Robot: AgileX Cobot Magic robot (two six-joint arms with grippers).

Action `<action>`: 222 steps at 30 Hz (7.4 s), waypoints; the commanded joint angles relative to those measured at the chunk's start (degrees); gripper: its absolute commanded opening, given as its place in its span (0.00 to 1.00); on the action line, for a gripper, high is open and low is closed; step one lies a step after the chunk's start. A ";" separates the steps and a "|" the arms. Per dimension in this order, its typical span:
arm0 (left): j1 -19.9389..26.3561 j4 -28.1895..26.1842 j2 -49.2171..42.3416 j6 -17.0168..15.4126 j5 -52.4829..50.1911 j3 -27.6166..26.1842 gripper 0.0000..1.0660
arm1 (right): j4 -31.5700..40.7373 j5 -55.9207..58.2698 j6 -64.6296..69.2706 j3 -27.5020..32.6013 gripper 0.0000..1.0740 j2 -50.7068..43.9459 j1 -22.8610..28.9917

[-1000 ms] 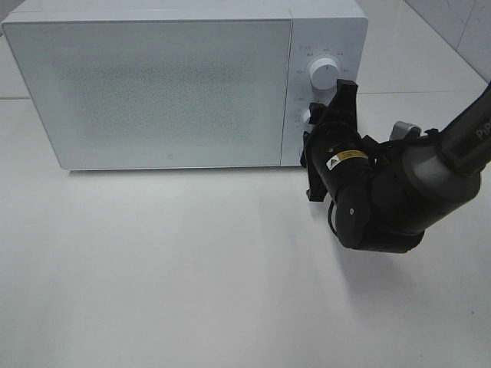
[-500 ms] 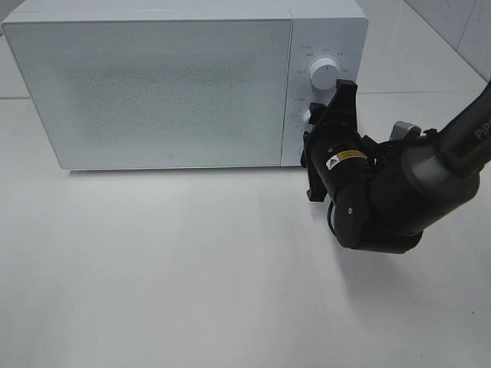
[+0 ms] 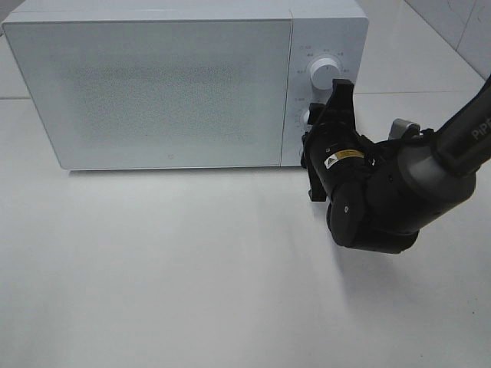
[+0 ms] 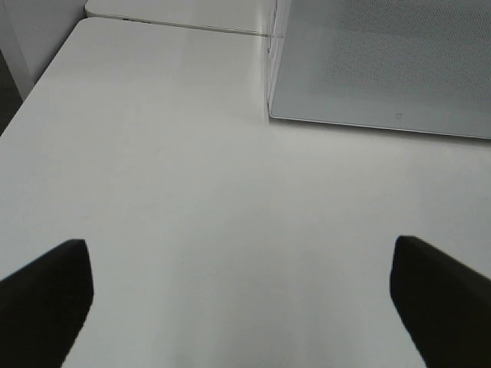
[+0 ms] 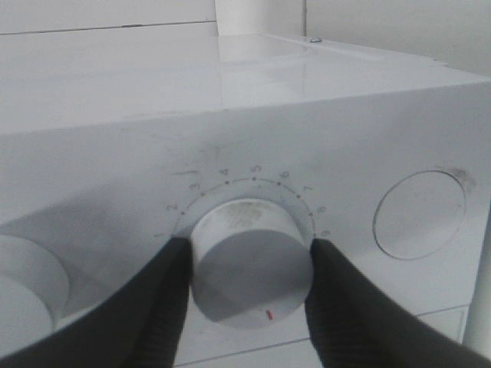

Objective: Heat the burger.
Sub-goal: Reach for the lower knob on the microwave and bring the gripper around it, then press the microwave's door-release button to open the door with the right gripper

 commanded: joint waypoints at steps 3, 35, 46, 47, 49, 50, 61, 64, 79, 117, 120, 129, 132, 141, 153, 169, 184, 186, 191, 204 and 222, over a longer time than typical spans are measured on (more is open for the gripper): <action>0.06 -0.06 -0.46 -0.34 -0.80 0.29 0.92 | -3.15 -12.72 -2.12 -1.83 0.57 -0.57 -0.23; 0.06 -0.06 -0.46 -0.34 -0.80 0.29 0.92 | -14.67 50.99 -60.28 2.86 0.71 -23.26 -0.11; 0.06 -0.06 -0.46 -0.34 -0.80 0.29 0.92 | -32.31 66.98 -74.77 2.86 0.71 -34.26 -0.29; 0.06 -0.06 -0.46 -0.34 -0.80 0.29 0.92 | -34.09 70.13 -74.83 2.86 0.71 -36.44 -0.29; 0.06 -0.06 -0.46 -0.34 -0.80 0.29 0.92 | -34.61 71.85 -74.83 2.86 0.71 -37.76 -0.29; 0.06 -0.06 -0.46 -0.34 -0.80 0.29 0.92 | -35.24 74.94 -74.83 2.86 0.71 -40.34 -0.29; 0.06 -0.06 -0.46 -0.34 -0.80 0.29 0.92 | -36.84 95.11 -75.75 2.86 0.71 -50.53 -0.29; 0.06 -0.06 -0.46 -0.34 -0.80 0.29 0.92 | -36.84 98.15 -75.75 2.86 0.71 -52.25 -0.29; 0.06 -0.06 -0.46 -0.34 -0.80 0.29 0.92 | -37.30 119.69 -75.75 2.92 0.71 -67.32 -0.29; 0.06 -0.06 -0.46 -0.34 -0.80 0.29 0.92 | -39.82 123.59 -79.93 11.00 0.71 -119.58 -33.75; 0.06 -0.06 -0.46 -0.34 -0.80 0.29 0.92 | -39.82 121.70 -80.04 14.09 0.71 -122.44 -35.01; 0.06 0.00 -0.40 -0.34 -0.80 0.29 0.92 | -39.59 123.13 -80.16 17.30 0.71 -122.33 -35.75; 0.06 0.00 -0.40 -0.34 -0.80 0.29 0.92 | -39.59 123.13 -80.16 17.30 0.71 -122.33 -35.75; 0.06 0.00 -0.40 -0.34 -0.80 0.29 0.92 | -39.59 123.13 -80.16 17.30 0.71 -122.33 -35.75; 0.06 0.00 -0.40 -0.34 -0.80 0.29 0.92 | -39.59 118.03 -80.16 15.76 0.71 -122.27 -35.75; 0.06 0.00 -0.40 -0.34 -0.80 0.29 0.92 | -39.59 94.42 -80.16 20.63 0.70 -111.78 -35.75; 0.06 0.00 -0.40 -0.34 -0.80 0.29 0.92 | -39.59 70.99 -80.16 24.92 0.70 -94.42 -35.75; 0.06 0.00 -0.40 -0.34 -0.80 0.29 0.92 | -39.59 69.44 -80.16 24.92 0.70 -93.05 -35.75; 0.06 0.00 -0.40 -0.34 -0.80 0.29 0.92 | -40.11 61.02 -80.16 24.92 0.70 -85.83 -35.75; 0.06 0.00 -0.40 -0.34 -0.80 0.29 0.92 | -44.00 36.21 -80.16 24.92 0.70 -66.00 -35.75; 0.06 0.00 -0.40 -0.34 -0.80 0.29 0.92 | -38.45 17.19 -84.00 24.92 0.70 -40.22 -30.88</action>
